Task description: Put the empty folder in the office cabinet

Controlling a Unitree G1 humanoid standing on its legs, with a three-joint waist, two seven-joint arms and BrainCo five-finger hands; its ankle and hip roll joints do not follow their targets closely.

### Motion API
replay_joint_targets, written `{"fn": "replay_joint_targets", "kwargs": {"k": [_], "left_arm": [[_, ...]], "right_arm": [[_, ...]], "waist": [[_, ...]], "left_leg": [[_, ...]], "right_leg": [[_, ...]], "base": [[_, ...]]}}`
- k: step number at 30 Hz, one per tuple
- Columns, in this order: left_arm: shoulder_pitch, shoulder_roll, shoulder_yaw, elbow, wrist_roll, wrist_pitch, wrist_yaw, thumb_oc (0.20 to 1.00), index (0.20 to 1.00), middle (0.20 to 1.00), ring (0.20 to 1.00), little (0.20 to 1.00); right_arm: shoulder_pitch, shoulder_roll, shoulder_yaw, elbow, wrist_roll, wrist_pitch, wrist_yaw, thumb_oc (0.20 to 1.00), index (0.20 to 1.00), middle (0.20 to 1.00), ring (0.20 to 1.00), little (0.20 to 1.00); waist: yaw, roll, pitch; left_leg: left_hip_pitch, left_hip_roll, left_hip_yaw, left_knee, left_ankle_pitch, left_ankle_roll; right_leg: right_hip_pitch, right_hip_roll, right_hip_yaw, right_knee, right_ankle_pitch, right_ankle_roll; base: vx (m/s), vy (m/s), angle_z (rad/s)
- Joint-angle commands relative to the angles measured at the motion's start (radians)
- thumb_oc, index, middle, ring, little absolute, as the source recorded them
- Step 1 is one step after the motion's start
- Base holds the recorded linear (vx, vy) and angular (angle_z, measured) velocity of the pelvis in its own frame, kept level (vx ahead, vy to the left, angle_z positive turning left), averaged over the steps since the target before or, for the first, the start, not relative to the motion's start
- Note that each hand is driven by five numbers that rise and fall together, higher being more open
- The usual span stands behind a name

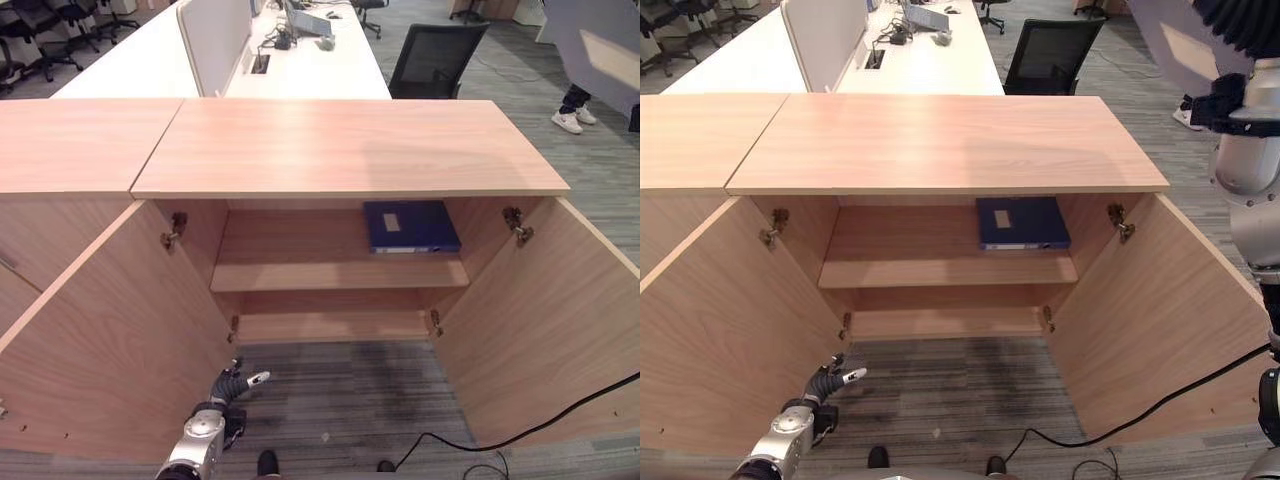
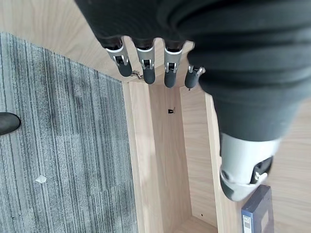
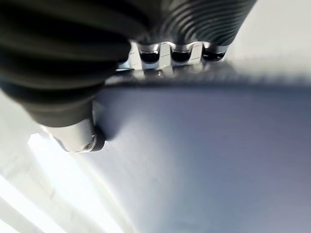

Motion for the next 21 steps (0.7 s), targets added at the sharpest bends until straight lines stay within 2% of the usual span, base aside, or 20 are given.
{"fn": "replay_joint_targets", "kwargs": {"k": [1,6,7,8,10,13,14,15,20,21], "left_arm": [[-0.049,0.053,-0.006,0.023,-0.015,-0.017,0.003,1.000,1.000,1.000,1.000,1.000],[-0.056,0.049,-0.010,0.034,-0.036,-0.002,0.006,1.000,1.000,1.000,1.000,1.000],[-0.056,0.049,-0.010,0.034,-0.036,-0.002,0.006,1.000,1.000,1.000,1.000,1.000],[-0.058,0.046,-0.009,0.033,-0.044,0.006,0.007,1.000,1.000,1.000,1.000,1.000],[-0.058,0.044,-0.006,0.028,-0.052,0.010,0.007,1.000,1.000,1.000,1.000,1.000],[-0.057,0.043,0.001,0.022,-0.053,0.017,0.002,1.000,1.000,1.000,1.000,1.000],[-0.057,0.043,0.001,0.022,-0.053,0.017,0.002,1.000,1.000,1.000,1.000,1.000],[-0.057,0.044,0.004,0.017,-0.051,0.017,-0.002,1.000,1.000,1.000,1.000,1.000],[-0.055,0.042,0.007,0.011,-0.048,0.015,-0.011,1.000,1.000,1.000,1.000,1.000],[-0.055,0.042,0.012,0.009,-0.049,0.011,-0.018,1.000,1.000,1.000,1.000,1.000]], "right_arm": [[-0.158,-0.008,-0.023,0.044,0.213,-0.077,-0.030,0.200,0.200,0.200,0.200,0.200],[-0.214,0.032,0.010,0.085,0.516,-0.207,0.015,0.200,0.200,0.200,0.200,0.200],[-0.216,0.031,0.011,0.087,0.520,-0.209,0.018,0.200,0.200,0.200,0.200,0.200],[-0.202,0.060,0.017,0.082,0.662,-0.256,0.074,0.200,0.200,0.200,0.200,0.200],[-0.173,0.086,0.023,0.066,0.818,-0.299,0.147,0.200,0.200,0.200,0.200,0.200],[-0.121,0.090,0.047,0.028,0.983,-0.309,0.264,0.200,0.200,0.200,0.200,0.200],[-0.121,0.090,0.046,0.028,0.984,-0.310,0.265,0.200,0.200,0.200,0.200,0.200],[-0.091,0.080,0.066,-0.006,1.054,-0.303,0.330,0.200,0.200,0.200,0.200,0.200],[-0.015,0.072,0.071,-0.077,1.171,-0.296,0.437,0.200,0.200,0.200,0.200,0.200],[0.006,0.065,0.081,-0.107,1.217,-0.282,0.500,0.200,0.200,0.200,0.200,0.200]], "waist": [[0.028,-0.057,-0.031],[0.022,-0.060,-0.028],[0.022,-0.060,-0.028],[0.020,-0.061,-0.027],[0.017,-0.061,-0.023],[0.015,-0.061,-0.020],[0.016,-0.061,-0.020],[0.013,-0.061,-0.016],[0.011,-0.059,-0.015],[0.013,-0.058,-0.014]], "left_leg": [[0.085,0.015,0.035,0.005,-0.139,-0.062],[0.089,0.013,0.043,0.005,-0.138,-0.063],[0.089,0.013,0.043,0.005,-0.138,-0.063],[0.089,0.013,0.048,0.005,-0.137,-0.063],[0.089,0.012,0.052,0.005,-0.135,-0.064],[0.088,0.011,0.058,0.005,-0.131,-0.066],[0.088,0.011,0.058,0.005,-0.131,-0.066],[0.088,0.012,0.060,0.005,-0.128,-0.068],[0.086,0.013,0.061,0.005,-0.125,-0.070],[0.084,0.012,0.061,0.005,-0.122,-0.071]], "right_leg": [[0.038,-0.024,0.025,0.011,-0.051,0.086],[0.033,-0.024,0.031,0.013,-0.046,0.087],[0.033,-0.024,0.031,0.013,-0.046,0.087],[0.031,-0.024,0.035,0.014,-0.044,0.088],[0.028,-0.024,0.038,0.016,-0.040,0.088],[0.024,-0.025,0.038,0.018,-0.037,0.088],[0.024,-0.025,0.038,0.018,-0.037,0.088],[0.021,-0.025,0.037,0.020,-0.035,0.087],[0.017,-0.028,0.035,0.024,-0.035,0.088],[0.017,-0.028,0.034,0.026,-0.035,0.087]], "base": [[0.00,0.016,-0.12],[-0.01,0.018,-0.07],[-0.01,0.022,-0.07],[-0.02,0.019,-0.07],[-0.02,0.022,-0.10],[-0.02,0.018,-0.05],[-0.03,0.010,-0.04],[-0.01,0.004,-0.08],[-0.01,0.005,-0.04],[0.00,0.000,0.00]]}}
